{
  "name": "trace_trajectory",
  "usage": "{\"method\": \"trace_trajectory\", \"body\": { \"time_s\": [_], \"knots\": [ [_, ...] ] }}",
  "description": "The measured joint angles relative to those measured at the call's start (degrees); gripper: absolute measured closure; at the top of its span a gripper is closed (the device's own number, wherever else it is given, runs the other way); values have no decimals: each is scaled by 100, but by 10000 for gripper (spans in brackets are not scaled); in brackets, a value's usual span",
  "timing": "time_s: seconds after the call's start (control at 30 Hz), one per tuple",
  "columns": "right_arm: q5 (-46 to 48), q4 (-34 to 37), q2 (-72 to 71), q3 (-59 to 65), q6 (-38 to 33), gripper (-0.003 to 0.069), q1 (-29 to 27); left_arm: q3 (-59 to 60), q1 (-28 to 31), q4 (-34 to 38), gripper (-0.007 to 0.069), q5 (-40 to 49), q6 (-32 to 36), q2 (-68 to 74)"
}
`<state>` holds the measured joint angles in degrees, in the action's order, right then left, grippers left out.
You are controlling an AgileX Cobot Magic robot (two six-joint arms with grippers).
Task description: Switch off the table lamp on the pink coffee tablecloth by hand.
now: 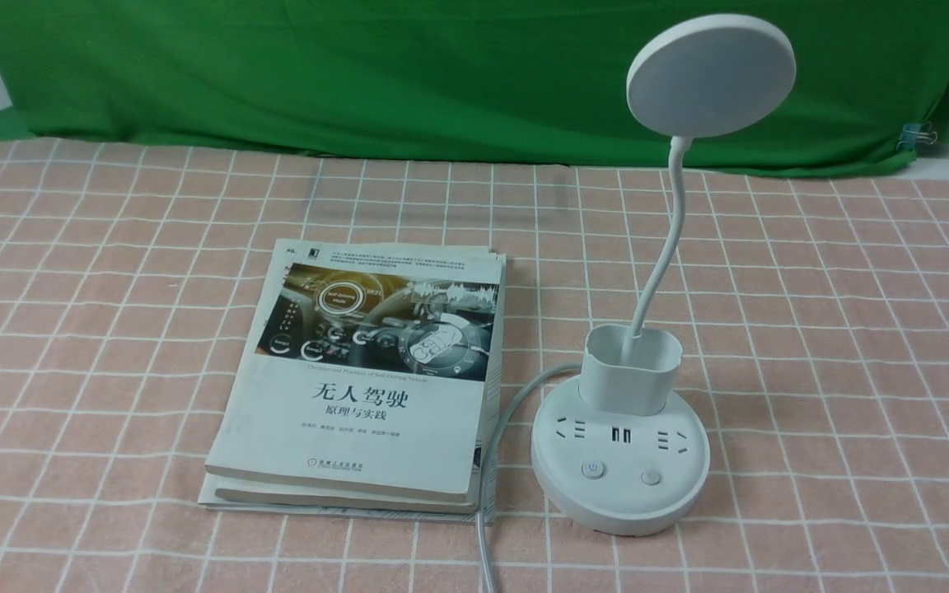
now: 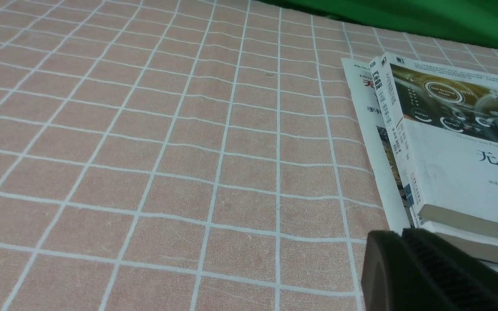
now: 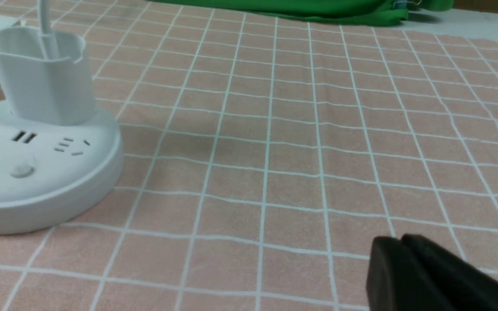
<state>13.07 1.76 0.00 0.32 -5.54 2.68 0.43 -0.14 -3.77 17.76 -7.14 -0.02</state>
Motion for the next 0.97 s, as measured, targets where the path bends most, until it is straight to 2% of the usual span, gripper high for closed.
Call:
{"method": "trace_trajectory", "body": {
  "time_s": [0.97],
  "knots": [
    [0,0,0,0,0,529,0,0,0,0,618,0,0,0]
  ]
}}
